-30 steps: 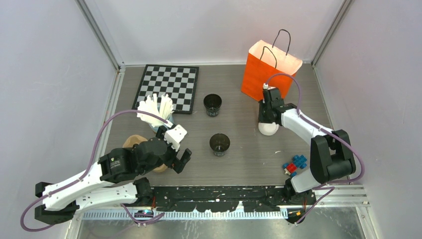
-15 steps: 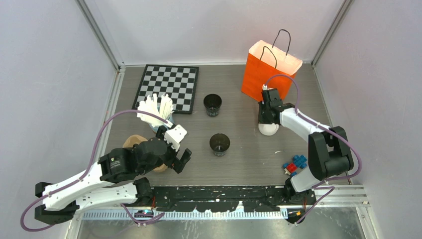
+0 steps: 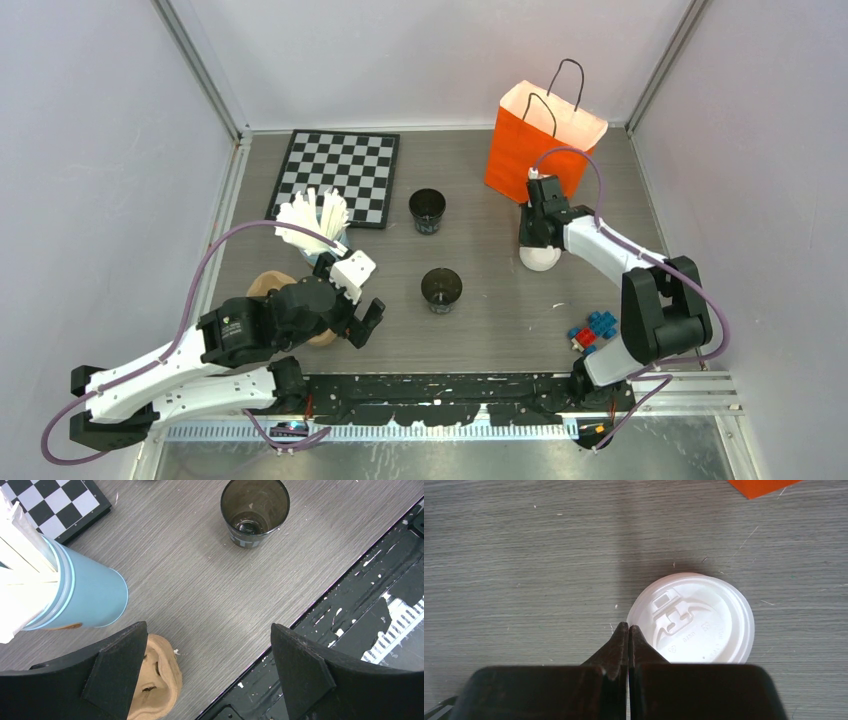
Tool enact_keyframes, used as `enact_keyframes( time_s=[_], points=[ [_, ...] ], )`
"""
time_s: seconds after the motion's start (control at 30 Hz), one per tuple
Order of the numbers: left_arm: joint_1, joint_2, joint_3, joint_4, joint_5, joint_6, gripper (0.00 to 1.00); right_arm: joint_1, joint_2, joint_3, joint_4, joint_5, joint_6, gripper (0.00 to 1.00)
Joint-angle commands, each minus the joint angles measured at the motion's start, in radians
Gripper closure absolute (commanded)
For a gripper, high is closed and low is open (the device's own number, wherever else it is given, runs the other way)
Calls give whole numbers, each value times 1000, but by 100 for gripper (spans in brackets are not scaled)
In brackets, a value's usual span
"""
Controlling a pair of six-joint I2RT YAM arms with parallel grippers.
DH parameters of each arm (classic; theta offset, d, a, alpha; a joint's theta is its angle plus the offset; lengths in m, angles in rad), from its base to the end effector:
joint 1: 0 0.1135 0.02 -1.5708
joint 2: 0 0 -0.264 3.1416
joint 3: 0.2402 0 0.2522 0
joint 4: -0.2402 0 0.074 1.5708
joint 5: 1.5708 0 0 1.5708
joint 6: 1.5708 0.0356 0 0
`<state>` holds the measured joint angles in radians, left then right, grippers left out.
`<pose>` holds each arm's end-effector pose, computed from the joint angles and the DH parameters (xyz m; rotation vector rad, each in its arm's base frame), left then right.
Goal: Pack the takeout coffee
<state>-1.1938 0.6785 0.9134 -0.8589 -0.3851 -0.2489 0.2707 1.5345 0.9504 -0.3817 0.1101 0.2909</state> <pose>0.0587 -0.1118 0.3320 0.7914 2.0229 -0.4147 0.2998 0.0791 0.2023 0.0691 2.5291 0.0848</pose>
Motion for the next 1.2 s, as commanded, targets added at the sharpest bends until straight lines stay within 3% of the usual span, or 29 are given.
enact_keyframes(
  time_s=[0.0,0.67,0.7,0.8,0.87,1.17],
  points=[
    [-2,-3,4,11,-16,13,5,-5,-69,57,-21,14,27,100],
    [-2,17,8,4,-17,11,3,-4,-120,69,-83,17,19,100],
    [-2,16,8,3,-17,11,3,-5,-117,70,-80,11,15,99],
    [-3,14,7,4,-17,11,3,-4,-104,69,-76,10,11,81],
    [-2,13,7,4,-17,10,3,-5,-97,65,-68,4,11,76],
    [-3,14,6,4,-17,10,3,-4,-37,74,-60,-26,-1,72]
  ],
)
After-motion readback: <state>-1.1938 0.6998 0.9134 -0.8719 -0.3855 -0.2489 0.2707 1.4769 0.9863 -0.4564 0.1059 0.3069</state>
